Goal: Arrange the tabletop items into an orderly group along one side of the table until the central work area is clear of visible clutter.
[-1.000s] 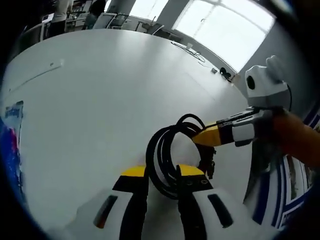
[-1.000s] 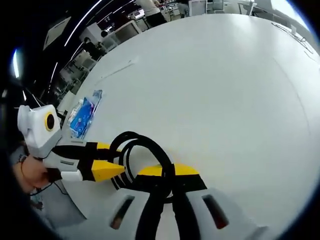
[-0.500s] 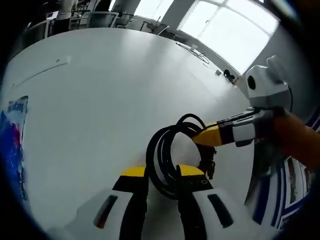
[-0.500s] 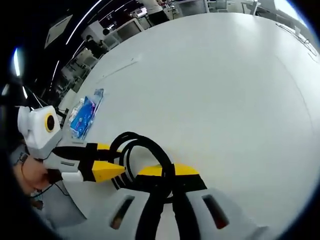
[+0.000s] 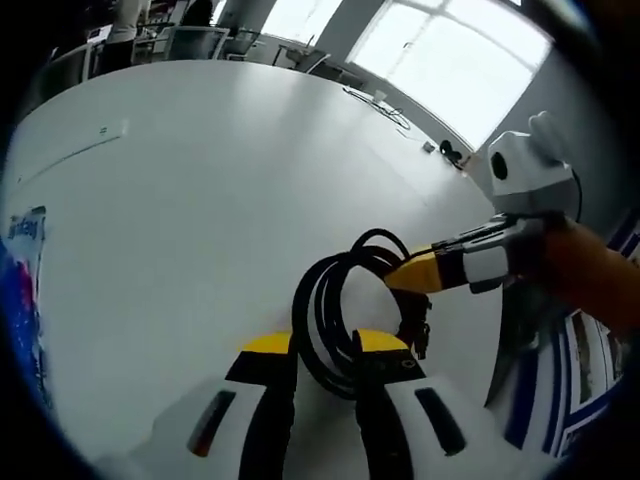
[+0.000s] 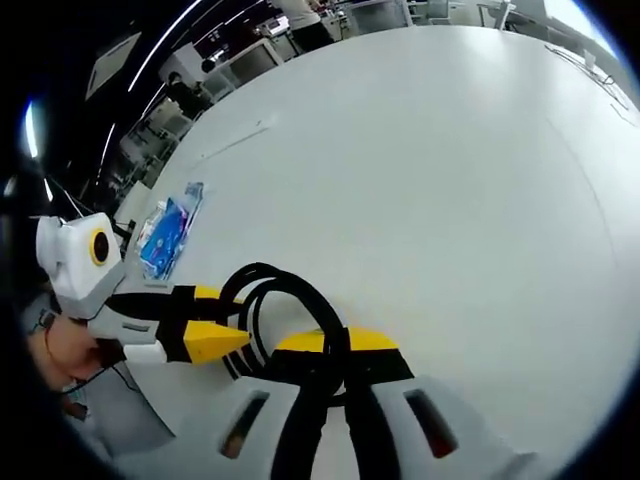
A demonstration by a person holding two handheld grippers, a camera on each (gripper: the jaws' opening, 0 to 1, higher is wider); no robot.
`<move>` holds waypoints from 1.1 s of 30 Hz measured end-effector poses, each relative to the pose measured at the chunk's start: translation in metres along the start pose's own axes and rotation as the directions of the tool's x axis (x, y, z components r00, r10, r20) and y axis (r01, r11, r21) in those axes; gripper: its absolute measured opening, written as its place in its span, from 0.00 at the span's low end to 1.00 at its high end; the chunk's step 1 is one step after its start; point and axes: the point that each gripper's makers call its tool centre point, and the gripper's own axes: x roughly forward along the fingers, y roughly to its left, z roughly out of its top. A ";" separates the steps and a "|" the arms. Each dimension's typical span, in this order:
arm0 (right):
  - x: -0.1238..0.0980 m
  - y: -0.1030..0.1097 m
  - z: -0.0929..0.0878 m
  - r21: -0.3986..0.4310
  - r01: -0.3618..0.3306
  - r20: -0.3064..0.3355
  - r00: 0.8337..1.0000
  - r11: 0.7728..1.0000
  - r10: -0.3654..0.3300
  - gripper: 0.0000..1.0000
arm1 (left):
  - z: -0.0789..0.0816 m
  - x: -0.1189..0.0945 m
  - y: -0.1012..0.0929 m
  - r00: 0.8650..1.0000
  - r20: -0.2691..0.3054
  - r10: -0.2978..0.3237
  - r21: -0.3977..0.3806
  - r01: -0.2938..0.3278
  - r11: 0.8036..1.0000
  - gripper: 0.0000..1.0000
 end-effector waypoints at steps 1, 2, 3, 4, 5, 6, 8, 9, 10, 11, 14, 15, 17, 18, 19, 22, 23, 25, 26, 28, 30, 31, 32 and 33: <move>-0.001 -0.001 0.001 0.003 0.001 0.001 1.000 1.000 -0.001 0.01 | 0.002 0.000 0.000 1.000 0.002 -0.002 0.000 0.002 1.000 0.19; -0.001 0.000 0.002 0.003 0.002 0.002 1.000 1.000 -0.002 0.01 | 0.003 0.001 -0.001 1.000 0.002 -0.005 0.007 0.004 1.000 0.19; -0.001 0.000 0.002 0.003 0.002 0.003 1.000 1.000 -0.002 0.01 | 0.003 0.001 -0.001 1.000 0.002 -0.005 0.011 0.005 1.000 0.19; -0.001 0.001 0.002 0.002 0.004 0.002 1.000 1.000 -0.004 0.01 | 0.003 0.002 -0.001 1.000 -0.005 -0.008 0.012 0.009 1.000 0.19; -0.001 0.001 0.002 0.002 0.005 0.000 1.000 1.000 -0.005 0.01 | 0.002 0.002 0.000 1.000 -0.005 -0.009 0.010 0.009 1.000 0.19; 0.000 0.001 0.002 0.002 0.006 0.000 1.000 1.000 -0.006 0.01 | 0.002 0.003 0.000 1.000 -0.005 -0.009 0.010 0.010 1.000 0.19; 0.001 0.002 0.001 0.003 0.006 -0.001 1.000 1.000 -0.006 0.01 | 0.002 0.003 0.001 1.000 -0.008 -0.008 0.015 0.008 1.000 0.19; 0.002 0.003 0.000 0.003 0.006 -0.003 1.000 1.000 -0.006 0.01 | 0.000 0.003 0.002 1.000 -0.012 -0.008 0.014 0.008 1.000 0.19; 0.004 0.002 -0.001 0.004 0.005 -0.007 1.000 1.000 -0.005 0.01 | -0.002 0.003 0.003 1.000 -0.017 -0.007 0.013 0.008 1.000 0.19; 0.006 0.002 -0.003 0.004 0.006 -0.010 1.000 1.000 -0.006 0.02 | -0.004 0.004 0.005 1.000 -0.020 -0.006 0.014 0.006 1.000 0.19; 0.008 0.003 -0.005 0.006 0.004 -0.016 1.000 1.000 -0.004 0.02 | -0.009 0.005 0.008 0.999 -0.035 0.001 0.012 0.000 1.000 0.20; 0.010 0.003 -0.007 0.006 0.005 -0.018 1.000 1.000 -0.005 0.02 | -0.011 0.004 0.009 0.999 -0.039 0.001 0.016 -0.001 1.000 0.20; 0.015 0.002 -0.009 0.014 0.003 -0.020 1.000 1.000 -0.003 0.02 | -0.014 0.005 0.012 0.999 -0.046 0.005 0.021 -0.004 1.000 0.20; 0.015 0.002 -0.009 0.016 0.002 -0.017 1.000 1.000 -0.002 0.02 | -0.015 0.005 0.014 0.999 -0.047 0.007 0.019 -0.006 1.000 0.20; 0.016 0.003 -0.009 0.016 0.002 -0.016 1.000 1.000 -0.001 0.02 | -0.015 0.005 0.015 0.999 -0.047 0.008 0.018 -0.008 1.000 0.20; 0.019 0.005 -0.010 0.019 -0.001 -0.021 1.000 1.000 0.002 0.02 | -0.018 0.005 0.017 0.998 -0.055 0.011 0.015 -0.010 1.000 0.20; 0.020 0.005 -0.010 0.020 -0.001 -0.022 1.000 1.000 0.002 0.02 | -0.018 0.005 0.018 0.998 -0.057 0.011 0.012 -0.011 1.000 0.20; 0.021 0.006 -0.011 0.018 -0.003 -0.024 1.000 1.000 0.004 0.02 | -0.020 0.005 0.018 0.998 -0.060 0.012 0.012 -0.011 1.000 0.20; 0.021 0.006 -0.012 0.018 -0.004 -0.024 1.000 1.000 0.005 0.02 | -0.021 0.004 0.020 0.998 -0.060 0.013 0.012 -0.012 1.000 0.20; 0.023 0.007 -0.013 0.019 -0.005 -0.031 1.000 1.000 0.006 0.02 | -0.022 0.004 0.021 0.998 -0.063 0.013 0.009 -0.013 1.000 0.20; 0.023 0.009 -0.014 0.018 -0.005 -0.033 0.999 1.000 0.006 0.02 | -0.024 0.003 0.022 0.998 -0.068 0.015 -0.001 -0.015 1.000 0.20; 0.024 0.009 -0.014 0.016 -0.005 -0.032 0.999 1.000 0.006 0.02 | -0.024 0.003 0.021 0.998 -0.066 0.015 0.000 -0.015 1.000 0.20; 0.023 0.009 -0.014 0.019 -0.007 -0.031 0.999 1.000 0.008 0.02 | -0.024 0.002 0.022 0.998 -0.064 0.016 0.004 -0.016 1.000 0.20; 0.024 0.010 -0.014 0.023 -0.009 -0.035 0.999 1.000 0.010 0.02 | -0.025 0.002 0.022 0.998 -0.065 0.016 0.000 -0.016 1.000 0.20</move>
